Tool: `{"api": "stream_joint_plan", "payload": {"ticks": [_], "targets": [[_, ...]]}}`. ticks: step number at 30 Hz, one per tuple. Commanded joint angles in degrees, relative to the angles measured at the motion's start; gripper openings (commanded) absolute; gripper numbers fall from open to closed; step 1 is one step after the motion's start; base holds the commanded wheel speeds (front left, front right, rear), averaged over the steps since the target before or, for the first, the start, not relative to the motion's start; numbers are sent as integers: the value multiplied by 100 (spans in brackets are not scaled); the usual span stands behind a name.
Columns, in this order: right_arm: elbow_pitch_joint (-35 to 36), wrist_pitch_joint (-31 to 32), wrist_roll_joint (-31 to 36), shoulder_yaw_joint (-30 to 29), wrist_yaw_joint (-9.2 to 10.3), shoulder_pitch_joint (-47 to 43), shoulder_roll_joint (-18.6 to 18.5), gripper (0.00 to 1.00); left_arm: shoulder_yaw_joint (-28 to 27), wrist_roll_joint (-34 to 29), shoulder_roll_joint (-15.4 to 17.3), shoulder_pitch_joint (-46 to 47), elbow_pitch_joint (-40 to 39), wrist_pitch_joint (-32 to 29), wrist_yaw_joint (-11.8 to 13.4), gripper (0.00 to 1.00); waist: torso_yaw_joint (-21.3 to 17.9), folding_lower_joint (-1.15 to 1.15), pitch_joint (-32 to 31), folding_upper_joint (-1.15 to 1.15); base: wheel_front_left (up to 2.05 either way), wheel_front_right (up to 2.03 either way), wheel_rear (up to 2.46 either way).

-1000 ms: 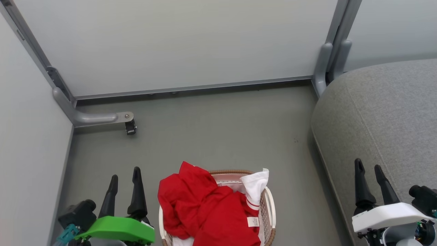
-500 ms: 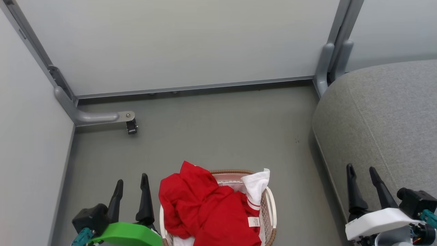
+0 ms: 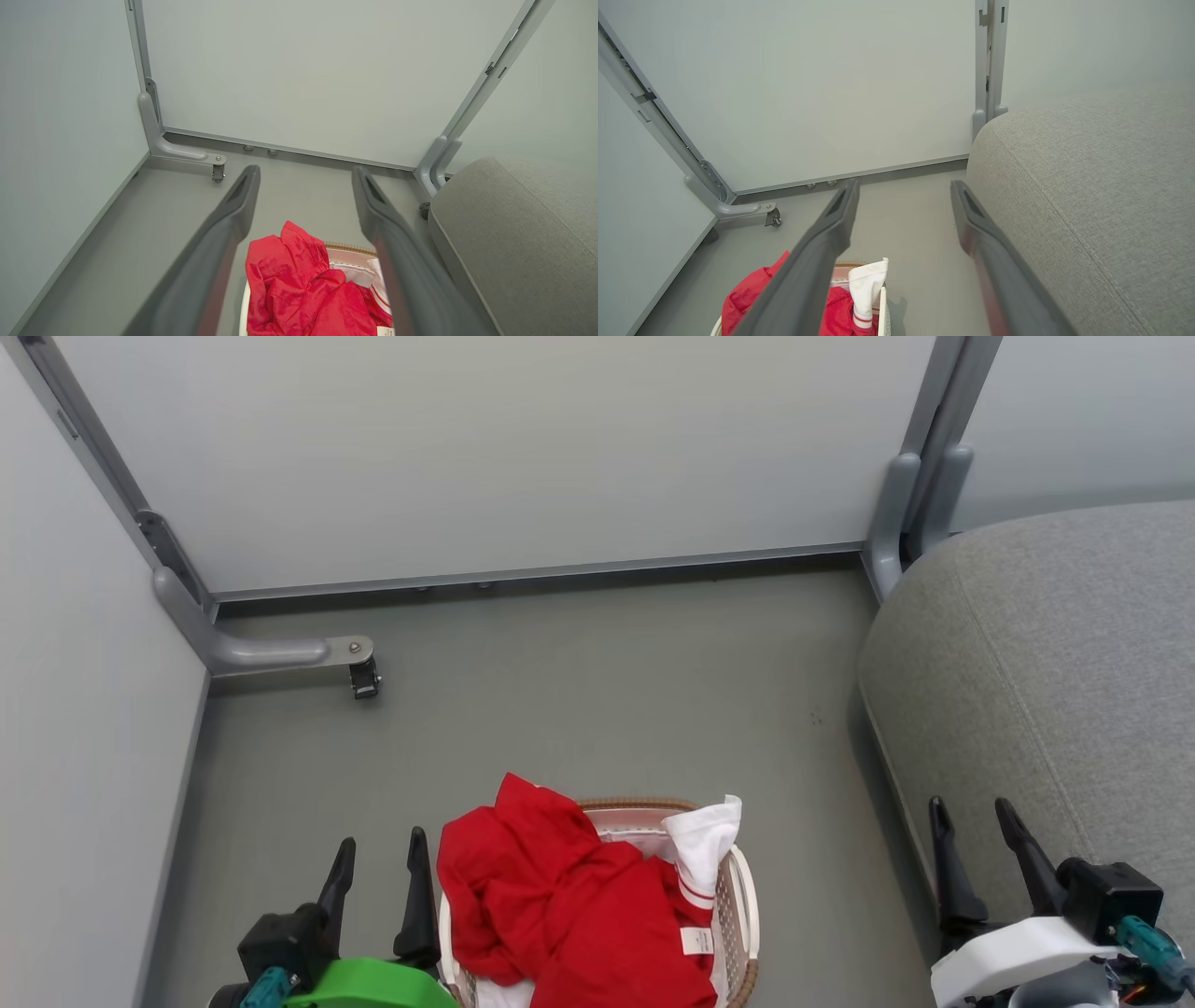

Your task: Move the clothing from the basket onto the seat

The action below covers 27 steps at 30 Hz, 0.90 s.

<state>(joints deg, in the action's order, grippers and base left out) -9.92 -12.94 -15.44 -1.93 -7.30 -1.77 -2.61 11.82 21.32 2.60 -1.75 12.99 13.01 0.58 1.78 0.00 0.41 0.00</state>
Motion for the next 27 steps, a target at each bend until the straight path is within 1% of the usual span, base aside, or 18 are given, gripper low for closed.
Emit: {"api": "stream_joint_plan", "payload": {"ticks": [1, 18, 27], "targets": [[-9, -55, 131, 8, -28, -71, -34, 100, 28, -101, 38, -52, 2, 49, 42, 100, 5, 0, 2, 0, 0, 0, 0], [-85, -239, 846, 82, -27, -132, -43, 100, 181, -685, 46, -98, 152, 229, 103, 100, 28, 0, 21, 0, 0, 0, 0], [-132, -234, 864, 95, -20, -121, -43, 100, 200, -653, 45, -55, 217, 224, 94, 100, 35, 0, 23, 0, 0, 0, 0]]}}
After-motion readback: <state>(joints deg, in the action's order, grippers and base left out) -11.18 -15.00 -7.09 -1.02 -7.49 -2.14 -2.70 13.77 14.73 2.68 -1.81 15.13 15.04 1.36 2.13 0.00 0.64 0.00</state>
